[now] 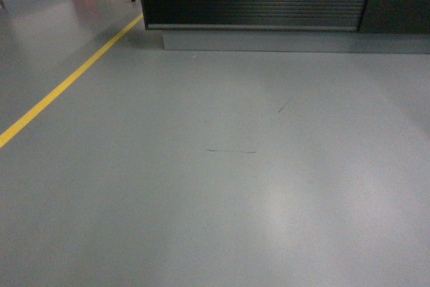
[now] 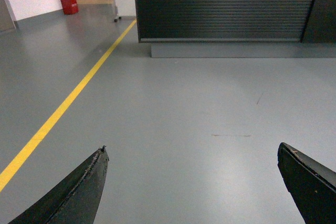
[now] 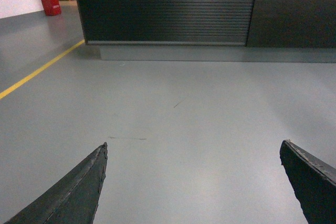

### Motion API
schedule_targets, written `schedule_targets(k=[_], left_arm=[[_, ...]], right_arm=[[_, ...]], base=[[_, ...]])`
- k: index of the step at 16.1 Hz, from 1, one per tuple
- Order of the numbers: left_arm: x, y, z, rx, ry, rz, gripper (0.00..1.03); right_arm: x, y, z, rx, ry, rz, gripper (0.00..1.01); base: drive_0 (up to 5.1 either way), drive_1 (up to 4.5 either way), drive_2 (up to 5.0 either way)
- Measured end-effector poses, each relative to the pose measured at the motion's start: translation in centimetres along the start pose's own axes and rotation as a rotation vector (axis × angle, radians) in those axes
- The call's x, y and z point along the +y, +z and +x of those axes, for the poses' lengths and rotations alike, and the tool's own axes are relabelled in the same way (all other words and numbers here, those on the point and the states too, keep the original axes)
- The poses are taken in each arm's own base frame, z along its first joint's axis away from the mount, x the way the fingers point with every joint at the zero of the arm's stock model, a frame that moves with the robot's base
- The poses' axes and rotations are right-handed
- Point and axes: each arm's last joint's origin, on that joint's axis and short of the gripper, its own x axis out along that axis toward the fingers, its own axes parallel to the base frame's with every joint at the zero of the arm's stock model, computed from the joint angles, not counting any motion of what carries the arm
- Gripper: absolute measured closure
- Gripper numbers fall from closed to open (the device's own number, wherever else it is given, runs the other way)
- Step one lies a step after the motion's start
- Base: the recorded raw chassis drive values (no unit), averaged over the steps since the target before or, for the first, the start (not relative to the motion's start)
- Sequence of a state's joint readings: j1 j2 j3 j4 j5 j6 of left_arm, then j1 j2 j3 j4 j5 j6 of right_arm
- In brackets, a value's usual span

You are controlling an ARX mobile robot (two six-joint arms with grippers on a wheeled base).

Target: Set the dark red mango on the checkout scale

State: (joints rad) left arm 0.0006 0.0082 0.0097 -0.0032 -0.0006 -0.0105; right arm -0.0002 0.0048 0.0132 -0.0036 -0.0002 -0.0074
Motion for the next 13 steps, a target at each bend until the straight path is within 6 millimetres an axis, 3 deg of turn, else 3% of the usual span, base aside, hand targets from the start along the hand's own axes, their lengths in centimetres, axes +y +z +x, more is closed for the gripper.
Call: schedule_targets(k=[13], left_arm=[[0.00,0.00,0.00,0.000,0.000,0.000,0.05]], right_arm=[[0.00,0.00,0.00,0.000,0.000,0.000,0.03]], base=[[0.0,0.00,0.0]])
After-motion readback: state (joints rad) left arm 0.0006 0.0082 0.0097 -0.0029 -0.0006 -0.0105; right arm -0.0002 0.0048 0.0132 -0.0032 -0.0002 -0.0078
